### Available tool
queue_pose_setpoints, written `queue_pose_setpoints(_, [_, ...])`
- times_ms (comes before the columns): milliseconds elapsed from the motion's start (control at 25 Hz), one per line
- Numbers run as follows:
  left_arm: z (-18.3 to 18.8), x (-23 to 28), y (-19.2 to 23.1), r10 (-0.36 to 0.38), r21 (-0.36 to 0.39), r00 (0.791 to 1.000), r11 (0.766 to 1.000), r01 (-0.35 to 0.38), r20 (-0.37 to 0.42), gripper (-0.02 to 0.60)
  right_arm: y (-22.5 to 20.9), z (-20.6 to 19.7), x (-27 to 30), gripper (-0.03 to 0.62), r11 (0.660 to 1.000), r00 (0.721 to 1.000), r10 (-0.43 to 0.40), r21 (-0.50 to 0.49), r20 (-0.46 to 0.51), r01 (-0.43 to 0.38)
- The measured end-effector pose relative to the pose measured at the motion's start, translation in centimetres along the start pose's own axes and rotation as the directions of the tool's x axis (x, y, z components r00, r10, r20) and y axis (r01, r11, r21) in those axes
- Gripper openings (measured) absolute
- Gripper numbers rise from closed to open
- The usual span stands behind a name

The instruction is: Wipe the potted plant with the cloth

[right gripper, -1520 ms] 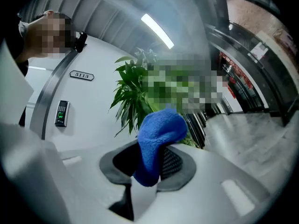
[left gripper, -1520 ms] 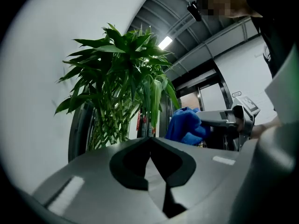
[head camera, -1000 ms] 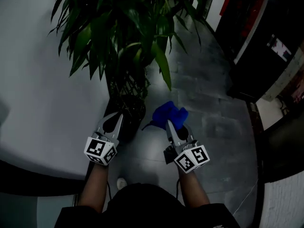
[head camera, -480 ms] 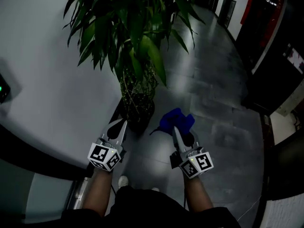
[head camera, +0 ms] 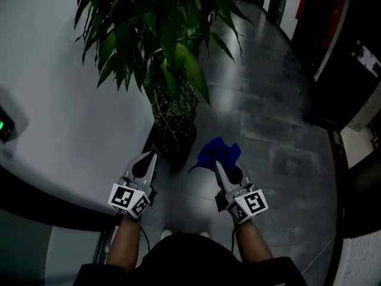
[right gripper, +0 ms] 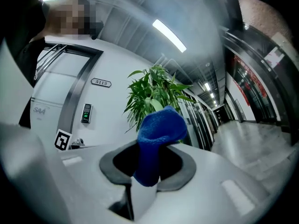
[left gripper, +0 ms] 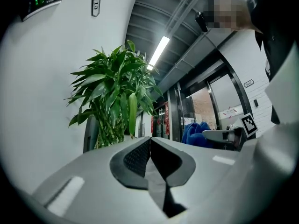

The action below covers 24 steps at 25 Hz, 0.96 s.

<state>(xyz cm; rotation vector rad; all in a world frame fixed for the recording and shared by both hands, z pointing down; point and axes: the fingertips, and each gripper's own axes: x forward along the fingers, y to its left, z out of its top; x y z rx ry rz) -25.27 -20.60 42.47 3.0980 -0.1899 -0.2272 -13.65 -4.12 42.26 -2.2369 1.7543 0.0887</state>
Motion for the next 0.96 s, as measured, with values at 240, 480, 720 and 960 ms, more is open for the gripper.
queue_pose_setpoints(240, [0.3, -0.2, 0.5, -0.011, -0.006, 1.000, 1.000, 0.011, 0.014, 0.009, 0.3, 0.1, 0.2, 0.084, 0.999, 1.000, -0.029, -0.020, -0.003, 0.029])
queue_pose_setpoints(480, [0.3, -0.1, 0.5, -0.033, -0.016, 0.999, 0.999, 0.033, 0.026, 0.009, 0.4, 0.1, 0.5, 0.084, 0.999, 0.999, -0.048, -0.023, -0.003, 0.047])
queue_pose_setpoints(720, [0.2, 0.3, 0.3, -0.058, -0.023, 0.998, 0.998, 0.059, 0.028, 0.009, 0.2, 0.7, 0.3, 0.084, 0.997, 0.997, -0.073, -0.025, 0.016, 0.073])
queue_pose_setpoints(960, [0.2, -0.4, 0.5, -0.064, -0.022, 0.998, 0.998, 0.065, 0.024, 0.009, 1.0, 0.5, 0.3, 0.084, 0.997, 0.997, -0.074, -0.026, 0.018, 0.075])
